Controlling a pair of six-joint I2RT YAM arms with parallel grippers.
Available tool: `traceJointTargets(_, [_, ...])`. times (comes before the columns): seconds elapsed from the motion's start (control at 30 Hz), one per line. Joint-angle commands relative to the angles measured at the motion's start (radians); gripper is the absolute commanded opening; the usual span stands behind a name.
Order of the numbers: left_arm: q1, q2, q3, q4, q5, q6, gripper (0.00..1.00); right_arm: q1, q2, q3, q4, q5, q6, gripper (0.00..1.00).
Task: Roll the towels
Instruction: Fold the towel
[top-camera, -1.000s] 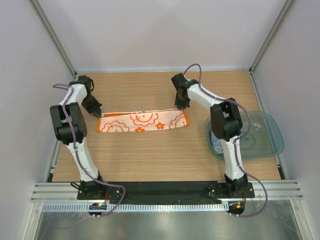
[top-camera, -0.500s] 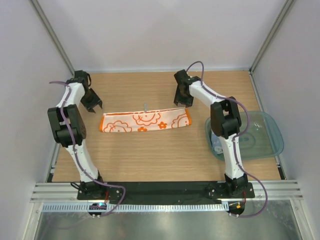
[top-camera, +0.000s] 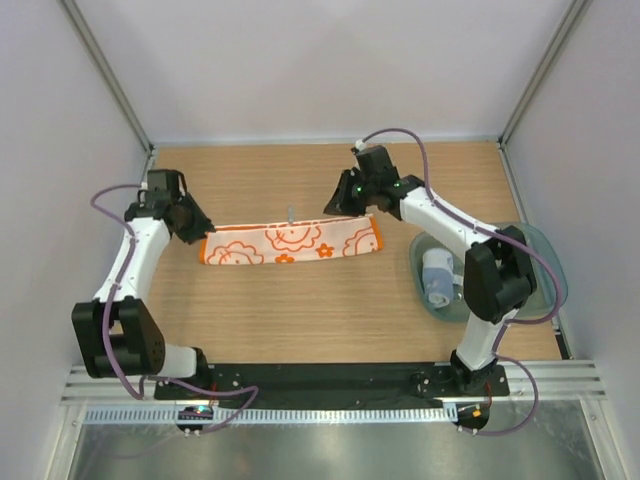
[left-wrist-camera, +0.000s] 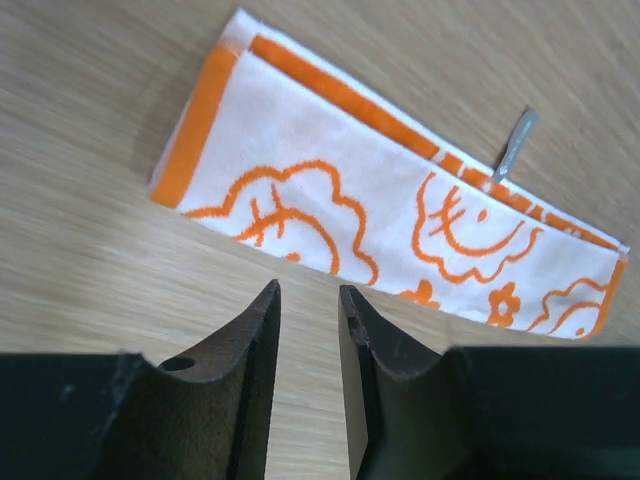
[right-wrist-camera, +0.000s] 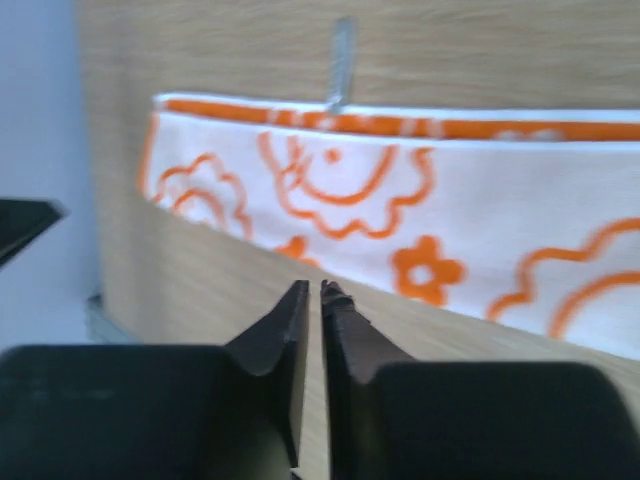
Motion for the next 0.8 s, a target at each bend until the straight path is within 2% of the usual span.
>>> traceJointTargets(0.0, [0.008, -0.06, -0.168, 0.166, 0.114, -0.067, 0.3, 0.013, 0.001, -0.196, 0.364, -0.36, 0.17, 0.14])
traceJointTargets(0.07, [0.006, -0.097, -0.211, 0.202, 0.145, -0.075, 0.28, 0.013, 0.02, -0.229, 0.442, -0.405, 0.192, 0.08])
traceJointTargets(0.2, [0.0, -0.118, -0.274, 0.253, 0.159, -0.097, 0.28, 0.013, 0.046, -0.274, 0.466, -0.396, 0.191, 0.01])
traceJointTargets(0.33, [0.0, -0.082, -0.291, 0.198, 0.043, -0.141, 0.24, 0.012, 0.073, -0.281, 0.418, -0.347, 0.165, 0.01])
traceJointTargets(0.77, [0.0, 0.09, -0.293, 0.23, -0.056, -0.173, 0.2, -0.086, 0.159, -0.32, 0.337, -0.244, 0.079, 0.01])
